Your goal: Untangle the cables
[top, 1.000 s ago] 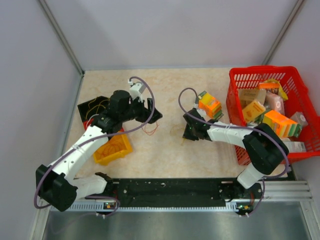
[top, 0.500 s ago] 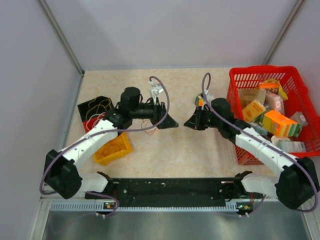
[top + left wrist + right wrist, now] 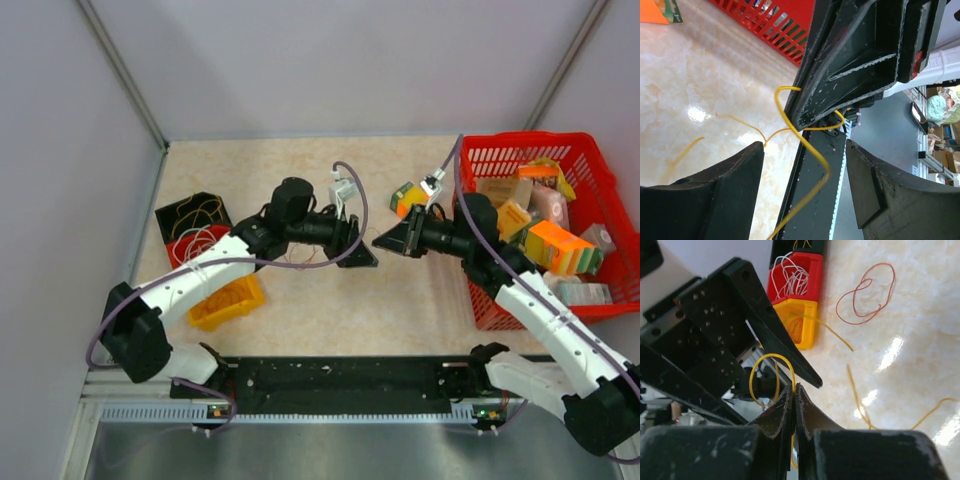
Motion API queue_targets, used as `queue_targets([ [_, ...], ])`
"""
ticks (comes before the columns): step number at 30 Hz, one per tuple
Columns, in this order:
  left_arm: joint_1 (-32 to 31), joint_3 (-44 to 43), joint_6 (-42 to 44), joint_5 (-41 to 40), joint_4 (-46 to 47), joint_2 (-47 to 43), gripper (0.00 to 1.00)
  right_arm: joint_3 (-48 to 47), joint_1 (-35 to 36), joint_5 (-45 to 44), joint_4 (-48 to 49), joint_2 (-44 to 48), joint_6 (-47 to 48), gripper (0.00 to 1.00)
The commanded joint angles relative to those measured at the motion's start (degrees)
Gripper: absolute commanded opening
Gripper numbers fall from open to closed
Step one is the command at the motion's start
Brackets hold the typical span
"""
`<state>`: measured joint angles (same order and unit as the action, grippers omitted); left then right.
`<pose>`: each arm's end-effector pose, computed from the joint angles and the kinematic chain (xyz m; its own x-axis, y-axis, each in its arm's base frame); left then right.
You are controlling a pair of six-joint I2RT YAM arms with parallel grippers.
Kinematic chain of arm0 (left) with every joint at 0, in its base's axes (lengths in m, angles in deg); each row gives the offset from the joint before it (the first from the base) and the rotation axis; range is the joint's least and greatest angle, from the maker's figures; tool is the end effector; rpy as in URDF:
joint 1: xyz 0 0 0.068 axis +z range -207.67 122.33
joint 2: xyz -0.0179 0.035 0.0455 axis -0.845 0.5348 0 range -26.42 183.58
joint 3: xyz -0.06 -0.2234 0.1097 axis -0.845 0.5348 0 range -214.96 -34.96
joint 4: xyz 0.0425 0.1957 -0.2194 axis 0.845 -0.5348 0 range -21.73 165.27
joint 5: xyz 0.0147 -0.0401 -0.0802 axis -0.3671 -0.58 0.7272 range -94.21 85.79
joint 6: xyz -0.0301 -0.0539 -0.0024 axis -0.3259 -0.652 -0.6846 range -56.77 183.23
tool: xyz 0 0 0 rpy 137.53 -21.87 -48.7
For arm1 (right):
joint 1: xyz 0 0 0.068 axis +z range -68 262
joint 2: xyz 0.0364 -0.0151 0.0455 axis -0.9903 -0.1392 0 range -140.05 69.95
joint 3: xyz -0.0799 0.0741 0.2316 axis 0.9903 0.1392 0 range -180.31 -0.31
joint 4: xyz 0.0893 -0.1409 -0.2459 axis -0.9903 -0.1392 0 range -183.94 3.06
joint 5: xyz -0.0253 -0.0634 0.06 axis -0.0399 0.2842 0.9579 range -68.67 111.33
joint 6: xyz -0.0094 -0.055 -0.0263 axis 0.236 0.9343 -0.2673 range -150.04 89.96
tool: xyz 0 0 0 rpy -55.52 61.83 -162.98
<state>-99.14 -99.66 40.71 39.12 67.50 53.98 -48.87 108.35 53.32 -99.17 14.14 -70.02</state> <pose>0.2532 -0.2665 0.2949 -0.6408 0.1945 -0.7426 0.7663 0.2196 -0.6037 0.2369 0.1449 0.3034 -0.7585 0.2324 -0.6088 -0.4394 0.5076 0.7412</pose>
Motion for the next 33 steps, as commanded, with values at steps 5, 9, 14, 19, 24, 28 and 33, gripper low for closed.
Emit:
queue_targets([
  [5, -7.30, -2.44, 1.69, -14.30, 2.32, -0.33, 0.66, -2.24, -0.60, -5.26, -0.42, 2.02, -16.43, 0.00],
  [9, -11.51, -2.53, 3.27, -23.97, 2.15, -0.60, 0.69, -2.60, -0.60, -6.41, -1.83, 2.37, -19.24, 0.00],
  [14, -15.56, -2.70, 3.19, -38.03, 2.15, -1.47, 0.61, -1.28, -0.60, -10.09, -2.71, 3.25, -21.45, 0.00],
  [19, -19.60, -5.16, 3.01, -52.88, -1.63, -0.95, 0.56, -1.37, -0.51, -13.09, -4.12, 4.13, -21.71, 0.00],
  [24, -23.21, -7.71, 3.19, -64.05, -4.44, -0.16, 0.68, -1.28, -0.60, -14.14, -4.82, 3.96, -21.54, 0.00],
  [28, -24.53, -9.03, 3.89, -65.39, -5.15, 1.42, 0.69, -1.37, -0.51, -14.14, -4.82, 4.04, -21.98, 0.00],
  [33, -25.32, -10.70, 4.86, -66.36, -5.24, 3.00, 0.49, -1.63, -0.60, -14.15, -4.82, 4.31, -21.98, 0.00],
])
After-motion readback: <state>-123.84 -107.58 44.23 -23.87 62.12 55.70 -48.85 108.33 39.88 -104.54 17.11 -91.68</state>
